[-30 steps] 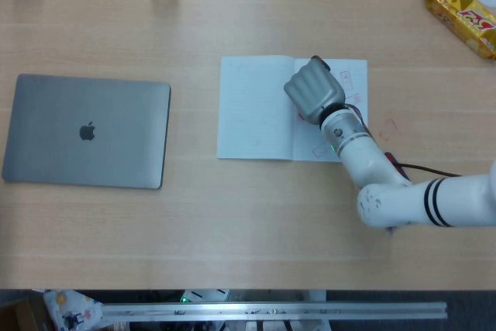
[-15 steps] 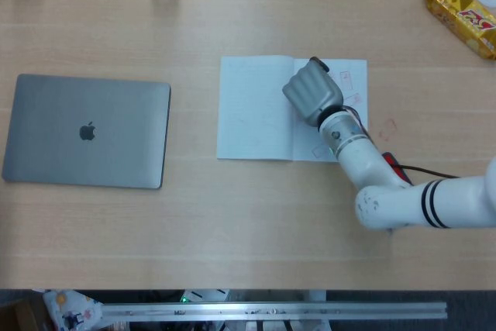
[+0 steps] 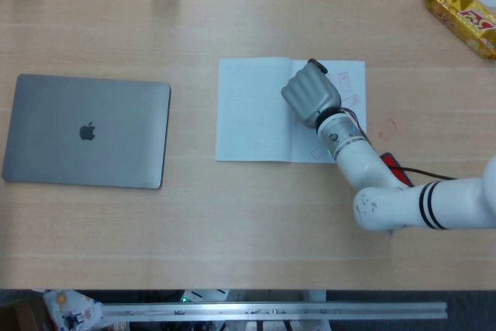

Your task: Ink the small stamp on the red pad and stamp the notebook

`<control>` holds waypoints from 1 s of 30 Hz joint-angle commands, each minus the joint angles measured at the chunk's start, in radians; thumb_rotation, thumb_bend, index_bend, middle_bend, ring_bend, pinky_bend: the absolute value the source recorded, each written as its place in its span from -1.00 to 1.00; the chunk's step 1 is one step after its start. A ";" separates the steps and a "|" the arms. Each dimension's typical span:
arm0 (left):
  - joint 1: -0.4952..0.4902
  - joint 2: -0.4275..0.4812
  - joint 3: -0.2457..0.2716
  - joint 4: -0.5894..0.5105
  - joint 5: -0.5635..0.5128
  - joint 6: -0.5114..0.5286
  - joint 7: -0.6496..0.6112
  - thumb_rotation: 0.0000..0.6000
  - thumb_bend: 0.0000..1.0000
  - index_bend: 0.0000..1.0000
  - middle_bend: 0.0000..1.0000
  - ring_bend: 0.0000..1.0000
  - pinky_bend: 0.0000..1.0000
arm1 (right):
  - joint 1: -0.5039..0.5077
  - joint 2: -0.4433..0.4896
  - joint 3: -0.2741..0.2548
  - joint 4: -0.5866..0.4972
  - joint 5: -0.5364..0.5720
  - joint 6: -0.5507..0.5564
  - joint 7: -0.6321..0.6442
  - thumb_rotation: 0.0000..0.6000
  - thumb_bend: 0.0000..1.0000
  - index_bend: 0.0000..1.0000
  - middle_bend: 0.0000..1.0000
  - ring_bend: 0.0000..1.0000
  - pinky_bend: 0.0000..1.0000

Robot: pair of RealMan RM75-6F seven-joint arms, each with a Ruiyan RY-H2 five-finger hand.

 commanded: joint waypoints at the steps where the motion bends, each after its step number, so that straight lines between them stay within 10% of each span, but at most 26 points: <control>1: 0.000 0.000 0.000 0.000 0.000 0.000 -0.001 1.00 -0.57 -1.00 -1.00 -0.94 -0.82 | -0.001 0.000 0.001 0.000 -0.001 0.000 0.000 1.00 -0.07 0.86 0.44 0.07 -0.24; 18: -0.005 0.021 -0.003 -0.042 0.023 0.012 0.017 1.00 -0.58 -1.00 -1.00 -0.94 -0.82 | -0.076 0.261 0.036 -0.226 -0.080 0.074 0.146 1.00 -0.07 0.86 0.44 0.07 -0.24; 30: -0.029 0.020 0.003 -0.075 0.041 -0.015 0.048 1.00 -0.57 -1.00 -1.00 -0.94 -0.82 | -0.181 0.404 -0.053 -0.304 -0.172 0.057 0.255 1.00 -0.07 0.86 0.43 0.07 -0.24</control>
